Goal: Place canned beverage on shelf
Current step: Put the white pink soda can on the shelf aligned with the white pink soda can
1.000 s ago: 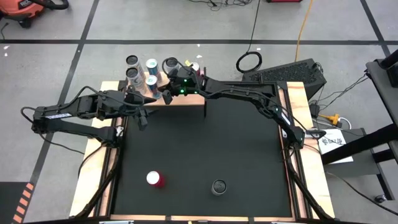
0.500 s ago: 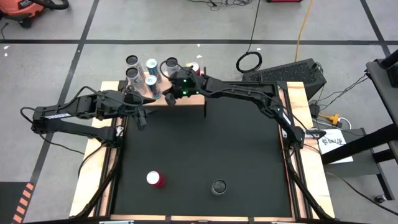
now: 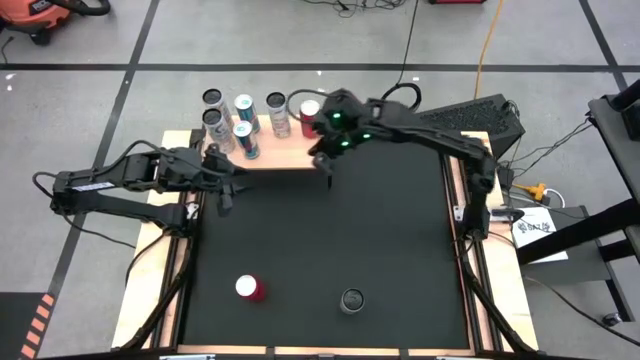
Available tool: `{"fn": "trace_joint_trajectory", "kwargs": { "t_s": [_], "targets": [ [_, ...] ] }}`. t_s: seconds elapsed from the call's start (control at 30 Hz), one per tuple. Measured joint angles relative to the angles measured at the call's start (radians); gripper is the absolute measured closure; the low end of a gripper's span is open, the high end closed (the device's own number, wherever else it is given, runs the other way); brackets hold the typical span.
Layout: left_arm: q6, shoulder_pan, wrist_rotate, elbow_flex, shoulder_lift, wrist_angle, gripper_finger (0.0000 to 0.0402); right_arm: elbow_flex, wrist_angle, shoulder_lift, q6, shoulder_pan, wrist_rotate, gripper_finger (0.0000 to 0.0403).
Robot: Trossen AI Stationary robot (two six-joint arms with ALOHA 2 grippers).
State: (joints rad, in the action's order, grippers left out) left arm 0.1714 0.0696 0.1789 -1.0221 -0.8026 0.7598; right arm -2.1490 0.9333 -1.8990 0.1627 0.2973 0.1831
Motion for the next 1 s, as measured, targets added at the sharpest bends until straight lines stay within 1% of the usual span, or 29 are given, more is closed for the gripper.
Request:
{"fn": "trace_joint_trajectory", "kwargs": {
  "t_s": [0.1,0.27,0.53,0.73,1.0],
  "targets": [
    [0.056,0.000,-0.003,0.000,-0.003,0.001,0.0201,0.000,0.099,0.058,-0.002,-0.003,-0.003,0.0403],
    [0.065,0.000,-0.011,0.000,-0.002,0.000,0.0201,0.000,0.205,0.124,-0.007,-0.006,-0.001,0.0403],
    [0.057,0.000,-0.078,0.000,-0.002,-0.002,0.0201,0.000,0.367,0.141,0.013,-0.005,0.001,0.0403],
    [0.058,0.000,-0.076,0.000,-0.002,-0.002,0.0201,0.000,0.372,0.141,0.058,-0.019,-0.005,0.0403],
    [0.058,0.000,-0.065,0.000,-0.002,-0.002,0.0201,0.000,0.363,0.141,0.037,-0.023,-0.001,0.0403]
  ]
}}
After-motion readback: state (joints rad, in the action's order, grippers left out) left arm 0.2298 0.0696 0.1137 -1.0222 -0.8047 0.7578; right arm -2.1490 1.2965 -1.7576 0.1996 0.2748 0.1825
